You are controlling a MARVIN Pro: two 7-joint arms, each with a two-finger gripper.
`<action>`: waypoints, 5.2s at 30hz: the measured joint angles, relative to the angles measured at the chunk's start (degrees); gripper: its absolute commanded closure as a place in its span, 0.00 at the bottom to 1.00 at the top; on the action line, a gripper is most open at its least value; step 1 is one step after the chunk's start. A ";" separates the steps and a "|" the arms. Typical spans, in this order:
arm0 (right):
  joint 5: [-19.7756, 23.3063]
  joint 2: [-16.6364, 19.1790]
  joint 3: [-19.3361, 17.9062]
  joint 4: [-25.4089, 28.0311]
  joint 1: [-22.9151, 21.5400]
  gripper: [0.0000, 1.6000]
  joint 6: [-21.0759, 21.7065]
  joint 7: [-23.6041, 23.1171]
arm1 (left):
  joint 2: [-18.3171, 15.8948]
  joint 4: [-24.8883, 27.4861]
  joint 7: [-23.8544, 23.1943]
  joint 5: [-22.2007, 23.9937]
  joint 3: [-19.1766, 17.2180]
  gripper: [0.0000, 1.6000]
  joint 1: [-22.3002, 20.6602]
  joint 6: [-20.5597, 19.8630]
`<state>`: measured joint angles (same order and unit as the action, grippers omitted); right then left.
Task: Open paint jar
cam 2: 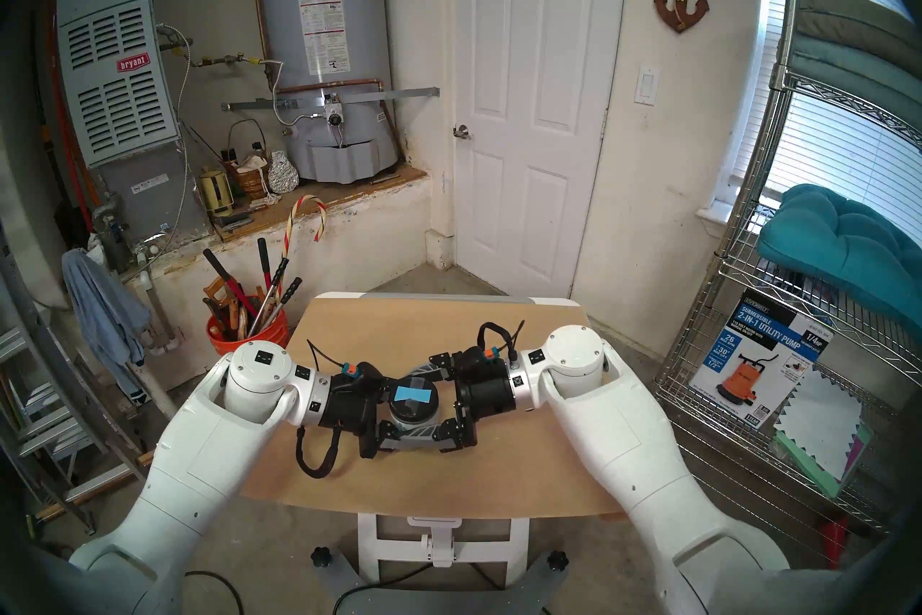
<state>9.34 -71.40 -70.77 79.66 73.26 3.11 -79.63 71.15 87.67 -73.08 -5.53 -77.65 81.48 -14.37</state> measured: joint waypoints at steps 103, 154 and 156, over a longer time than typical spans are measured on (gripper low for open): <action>-3.85 -4.29 -4.87 8.90 11.97 0.85 2.69 21.45 | 4.02 1.15 6.64 -3.46 -4.81 1.00 4.19 -2.28; -3.08 -3.21 -0.40 -3.41 -0.78 0.00 -4.45 5.10 | 4.58 -3.53 -5.22 -3.30 -7.84 1.00 -0.31 2.63; -2.89 -3.27 -0.83 -3.35 -0.29 0.00 -4.60 5.67 | 4.64 -3.34 -5.06 -3.35 -7.91 1.00 -0.30 2.58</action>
<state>6.45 -74.67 -71.59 76.31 72.97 -1.49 -73.96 75.79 84.33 -78.14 -8.89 -85.56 81.19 -11.78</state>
